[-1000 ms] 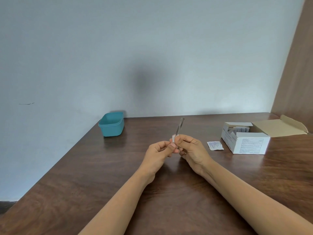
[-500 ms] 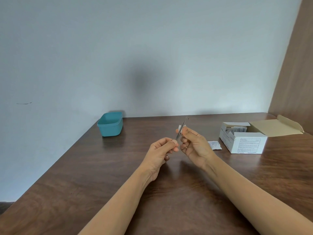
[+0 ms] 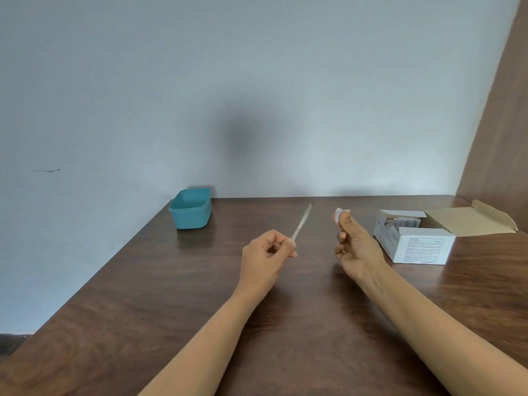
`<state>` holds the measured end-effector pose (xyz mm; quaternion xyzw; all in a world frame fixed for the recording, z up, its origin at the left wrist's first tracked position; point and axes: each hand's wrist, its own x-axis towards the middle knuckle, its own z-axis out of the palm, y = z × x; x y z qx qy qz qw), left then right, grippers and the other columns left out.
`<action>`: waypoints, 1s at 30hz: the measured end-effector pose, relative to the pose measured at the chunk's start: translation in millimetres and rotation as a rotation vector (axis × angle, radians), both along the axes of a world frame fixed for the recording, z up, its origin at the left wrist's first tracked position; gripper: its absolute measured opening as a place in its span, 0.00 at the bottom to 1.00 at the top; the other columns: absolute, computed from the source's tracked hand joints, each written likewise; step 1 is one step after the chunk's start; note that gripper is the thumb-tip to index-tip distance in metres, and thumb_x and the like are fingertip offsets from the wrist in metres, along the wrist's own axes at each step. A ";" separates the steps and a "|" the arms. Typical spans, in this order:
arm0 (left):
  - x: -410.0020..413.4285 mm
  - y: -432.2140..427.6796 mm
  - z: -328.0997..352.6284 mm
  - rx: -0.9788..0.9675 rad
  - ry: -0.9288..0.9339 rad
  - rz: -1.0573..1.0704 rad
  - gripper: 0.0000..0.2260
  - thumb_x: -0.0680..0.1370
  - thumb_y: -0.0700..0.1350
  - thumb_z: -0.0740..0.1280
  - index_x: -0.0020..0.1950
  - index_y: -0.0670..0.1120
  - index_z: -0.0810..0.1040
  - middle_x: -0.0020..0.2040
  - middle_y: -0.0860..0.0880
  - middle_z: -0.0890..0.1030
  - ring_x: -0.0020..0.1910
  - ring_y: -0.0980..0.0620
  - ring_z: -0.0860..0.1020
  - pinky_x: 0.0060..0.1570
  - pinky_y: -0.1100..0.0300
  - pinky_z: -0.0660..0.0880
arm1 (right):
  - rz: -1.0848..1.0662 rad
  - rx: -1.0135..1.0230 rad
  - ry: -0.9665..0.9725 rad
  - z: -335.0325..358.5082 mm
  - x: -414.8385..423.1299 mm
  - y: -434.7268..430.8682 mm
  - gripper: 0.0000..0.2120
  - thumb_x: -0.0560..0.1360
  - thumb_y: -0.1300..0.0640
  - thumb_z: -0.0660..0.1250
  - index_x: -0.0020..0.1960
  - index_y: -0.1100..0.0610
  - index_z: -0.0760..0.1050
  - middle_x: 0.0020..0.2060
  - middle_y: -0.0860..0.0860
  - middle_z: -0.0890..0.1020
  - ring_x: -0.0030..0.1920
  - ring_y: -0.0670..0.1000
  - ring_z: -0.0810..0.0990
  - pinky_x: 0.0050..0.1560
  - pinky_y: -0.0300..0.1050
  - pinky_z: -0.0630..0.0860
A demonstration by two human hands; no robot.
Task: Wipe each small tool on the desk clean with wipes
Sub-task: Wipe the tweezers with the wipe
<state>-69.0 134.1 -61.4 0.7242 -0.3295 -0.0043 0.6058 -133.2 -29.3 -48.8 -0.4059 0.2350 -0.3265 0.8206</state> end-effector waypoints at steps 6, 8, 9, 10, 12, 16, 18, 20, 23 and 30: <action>4.9 1.5 -4.7 0.034 -0.245 0.227 0.08 0.77 0.49 0.68 0.38 0.50 0.78 0.32 0.54 0.80 0.32 0.57 0.75 0.34 0.61 0.73 | 0.080 -0.092 0.102 -10.8 6.6 34.3 0.06 0.71 0.57 0.73 0.48 0.55 0.81 0.30 0.43 0.82 0.26 0.38 0.76 0.24 0.30 0.62; 3.4 1.2 -5.2 0.095 -0.315 0.254 0.09 0.77 0.49 0.67 0.37 0.50 0.76 0.31 0.55 0.78 0.32 0.57 0.74 0.34 0.60 0.72 | 0.099 -0.106 0.101 -10.5 5.5 41.9 0.04 0.71 0.59 0.73 0.46 0.56 0.81 0.32 0.44 0.84 0.28 0.38 0.78 0.26 0.31 0.62; 1.7 1.0 -4.8 0.123 -0.356 0.278 0.09 0.77 0.49 0.67 0.37 0.51 0.75 0.31 0.55 0.76 0.32 0.57 0.73 0.32 0.62 0.70 | 0.106 -0.120 0.108 -10.2 4.7 44.5 0.04 0.71 0.59 0.73 0.45 0.56 0.82 0.32 0.44 0.84 0.28 0.38 0.79 0.28 0.33 0.61; -0.1 0.7 -4.1 0.147 -0.403 0.302 0.09 0.76 0.49 0.67 0.37 0.51 0.74 0.30 0.55 0.75 0.32 0.57 0.72 0.31 0.63 0.68 | 0.112 -0.135 0.117 -9.7 4.0 46.7 0.03 0.71 0.59 0.73 0.44 0.56 0.82 0.32 0.45 0.84 0.29 0.38 0.80 0.30 0.34 0.61; -2.5 0.6 -4.2 0.196 -0.487 0.335 0.09 0.76 0.49 0.67 0.37 0.50 0.74 0.30 0.54 0.75 0.33 0.56 0.72 0.30 0.67 0.65 | 0.125 -0.153 0.128 -9.5 3.1 50.0 0.02 0.71 0.60 0.73 0.44 0.56 0.82 0.33 0.46 0.85 0.30 0.39 0.81 0.31 0.37 0.60; 0.3 1.4 -5.3 0.252 -0.650 0.331 0.10 0.75 0.48 0.68 0.36 0.50 0.73 0.29 0.53 0.73 0.31 0.56 0.72 0.29 0.63 0.67 | 0.154 -0.156 0.119 -9.7 1.6 56.6 0.04 0.71 0.60 0.73 0.45 0.57 0.83 0.34 0.47 0.85 0.32 0.40 0.82 0.31 0.37 0.60; 1.1 1.2 -4.2 0.246 -0.765 0.313 0.10 0.75 0.46 0.67 0.34 0.49 0.71 0.27 0.54 0.71 0.29 0.56 0.70 0.28 0.61 0.67 | 0.150 -0.143 0.117 -9.2 1.2 58.2 0.03 0.71 0.60 0.73 0.44 0.58 0.83 0.33 0.48 0.85 0.31 0.40 0.81 0.31 0.37 0.60; 0.7 0.0 -2.6 0.228 -0.878 0.312 0.11 0.75 0.46 0.65 0.33 0.48 0.69 0.27 0.54 0.70 0.28 0.55 0.68 0.28 0.61 0.66 | 0.138 -0.132 0.125 -8.7 1.1 56.4 0.03 0.70 0.59 0.74 0.43 0.58 0.82 0.32 0.48 0.84 0.30 0.41 0.80 0.30 0.36 0.60; -0.4 -2.4 -2.9 0.215 -0.963 0.310 0.11 0.74 0.43 0.63 0.32 0.48 0.67 0.26 0.54 0.68 0.28 0.54 0.66 0.28 0.60 0.67 | 0.112 -0.144 0.153 -8.2 2.1 52.1 0.05 0.70 0.57 0.75 0.40 0.58 0.82 0.30 0.47 0.83 0.28 0.40 0.78 0.27 0.34 0.61; -4.6 -1.2 -2.0 0.294 -0.986 0.254 0.08 0.68 0.40 0.65 0.31 0.48 0.68 0.26 0.53 0.69 0.28 0.53 0.68 0.29 0.60 0.66 | 0.014 -0.158 0.198 -1.8 4.1 24.6 0.08 0.72 0.57 0.73 0.35 0.56 0.78 0.31 0.47 0.80 0.24 0.39 0.72 0.24 0.32 0.56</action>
